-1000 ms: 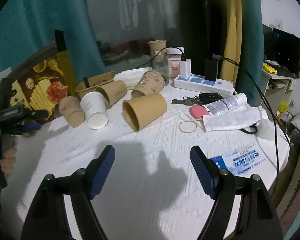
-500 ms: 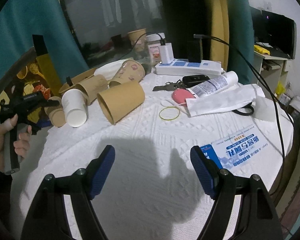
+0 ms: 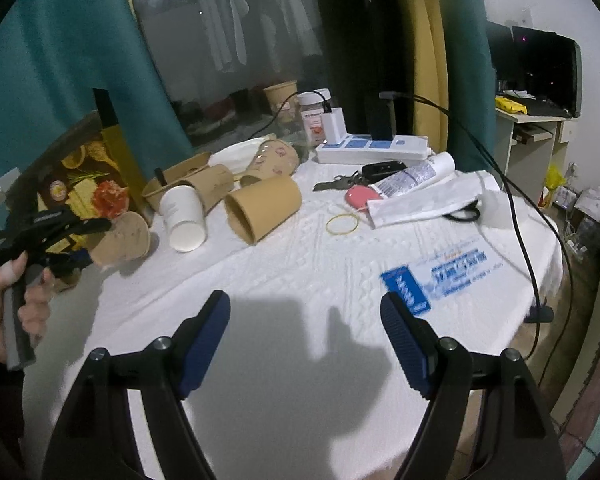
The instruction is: Flip cup upright
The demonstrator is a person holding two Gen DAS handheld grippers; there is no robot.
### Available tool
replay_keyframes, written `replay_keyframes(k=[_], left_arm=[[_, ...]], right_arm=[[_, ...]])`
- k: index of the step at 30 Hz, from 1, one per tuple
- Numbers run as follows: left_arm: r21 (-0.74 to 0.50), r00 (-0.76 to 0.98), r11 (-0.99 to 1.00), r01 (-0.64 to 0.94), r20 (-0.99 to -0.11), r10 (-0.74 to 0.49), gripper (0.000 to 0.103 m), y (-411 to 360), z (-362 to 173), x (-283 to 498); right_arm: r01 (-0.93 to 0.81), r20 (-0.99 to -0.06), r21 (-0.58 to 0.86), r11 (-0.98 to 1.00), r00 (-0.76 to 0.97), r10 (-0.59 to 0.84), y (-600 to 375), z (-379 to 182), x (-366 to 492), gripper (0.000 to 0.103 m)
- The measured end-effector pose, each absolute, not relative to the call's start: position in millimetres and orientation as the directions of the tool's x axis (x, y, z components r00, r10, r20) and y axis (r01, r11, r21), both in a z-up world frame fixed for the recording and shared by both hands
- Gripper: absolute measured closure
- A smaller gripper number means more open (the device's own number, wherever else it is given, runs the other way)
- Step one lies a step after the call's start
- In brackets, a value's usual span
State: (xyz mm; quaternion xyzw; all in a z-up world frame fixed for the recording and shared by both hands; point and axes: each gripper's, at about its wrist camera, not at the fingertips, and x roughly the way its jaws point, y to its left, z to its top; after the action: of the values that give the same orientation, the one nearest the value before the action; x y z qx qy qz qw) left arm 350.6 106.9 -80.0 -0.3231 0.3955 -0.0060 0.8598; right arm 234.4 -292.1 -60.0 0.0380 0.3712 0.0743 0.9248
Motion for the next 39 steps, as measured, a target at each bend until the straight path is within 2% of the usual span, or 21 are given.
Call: replay_keyframes(k=[14,24,27,28,35,39], left_arm=[[-0.49,0.617,0.863,-0.121,-0.718,-0.321,0.041,27.4,-85.1,151.7],[-0.472,0.575,0.871,-0.135,-0.754,-0.319,0.04,10.6,-111.9,112.8],[-0.488,0.58,0.861,-0.143,-0.746,-0.326,0.03,14.6,-113.1,110.0],[-0.494,0.589,0.858,-0.14,-0.738,-0.329,0.027,16.5,-111.5,108.0],[-0.534,0.652,0.838,-0.111,-0.676,-0.344,0.025,32.4,-95.5,89.0],[-0.48,0.705,0.867,-0.134,-0.661,-0.257,0.024,52.9,-81.5,69.7]], right_arm=[[-0.138,-0.724,0.152,0.979,0.658,0.206,-267.0,-76.1,130.9,0.027],[-0.183,-0.783,0.106,0.977,0.59,0.195,-251.1,-96.7,115.4,0.027],[-0.213,-0.794,0.091,0.973,0.574,0.2,-241.4,-96.3,122.4,0.027],[-0.235,-0.799,0.096,0.967,0.561,0.216,-235.8,-95.5,125.9,0.027],[-0.391,-0.823,0.224,0.893,0.415,0.389,-192.7,-79.7,148.1,0.027],[-0.465,-0.829,0.324,0.824,0.28,0.485,-157.1,-73.2,159.6,0.027]])
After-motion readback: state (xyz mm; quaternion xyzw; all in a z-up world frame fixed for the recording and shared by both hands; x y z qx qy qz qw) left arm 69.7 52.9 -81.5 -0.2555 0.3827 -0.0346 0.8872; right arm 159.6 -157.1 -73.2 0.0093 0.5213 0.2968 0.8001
